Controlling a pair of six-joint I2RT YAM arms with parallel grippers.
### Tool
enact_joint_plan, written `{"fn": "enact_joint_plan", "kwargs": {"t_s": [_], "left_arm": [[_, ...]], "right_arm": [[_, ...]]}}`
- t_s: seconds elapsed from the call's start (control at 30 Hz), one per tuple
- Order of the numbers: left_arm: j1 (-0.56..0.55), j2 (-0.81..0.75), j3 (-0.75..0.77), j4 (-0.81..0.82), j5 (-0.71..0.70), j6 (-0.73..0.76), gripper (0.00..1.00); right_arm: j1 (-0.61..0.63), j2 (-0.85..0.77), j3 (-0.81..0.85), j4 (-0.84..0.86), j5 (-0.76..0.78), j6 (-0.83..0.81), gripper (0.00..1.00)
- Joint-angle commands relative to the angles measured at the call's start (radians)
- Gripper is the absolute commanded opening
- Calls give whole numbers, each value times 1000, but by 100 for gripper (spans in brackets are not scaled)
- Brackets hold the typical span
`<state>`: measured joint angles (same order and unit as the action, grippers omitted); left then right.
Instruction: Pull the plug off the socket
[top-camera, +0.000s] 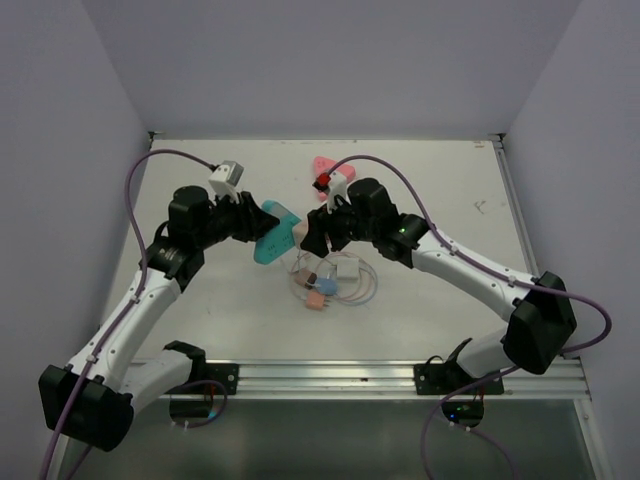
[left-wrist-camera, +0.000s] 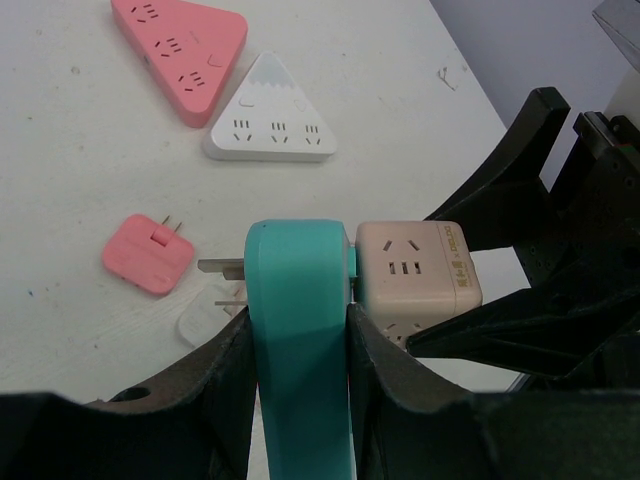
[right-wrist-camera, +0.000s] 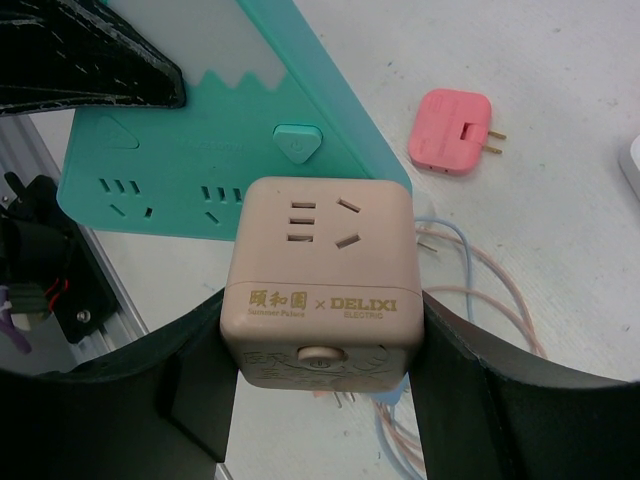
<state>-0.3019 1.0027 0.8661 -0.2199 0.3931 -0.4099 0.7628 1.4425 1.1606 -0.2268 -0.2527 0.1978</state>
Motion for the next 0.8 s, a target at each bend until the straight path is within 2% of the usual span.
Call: {"fn": "enact_joint_plan", "kwargs": {"t_s": [0.0,0.03,0.23,0.47,0.77], "left_arm": [[52,7,-15,68,-92,39,25],[52,10,-22,67,-91,33,30],[52,54,-56,62,-65,2,48],[52,94,-81,79,-25,-29,52],[52,157,-99,111,73,-87,66]], "right_arm": [[-28,-14,5,-14,10,-8,0],[-28,-14,7,-8,6,-6,0],[-28,-8,31,21,-8,-3,0],[-17,18,51,49,-29,9,0],[-14,41,47,89,-20,12,0]]}}
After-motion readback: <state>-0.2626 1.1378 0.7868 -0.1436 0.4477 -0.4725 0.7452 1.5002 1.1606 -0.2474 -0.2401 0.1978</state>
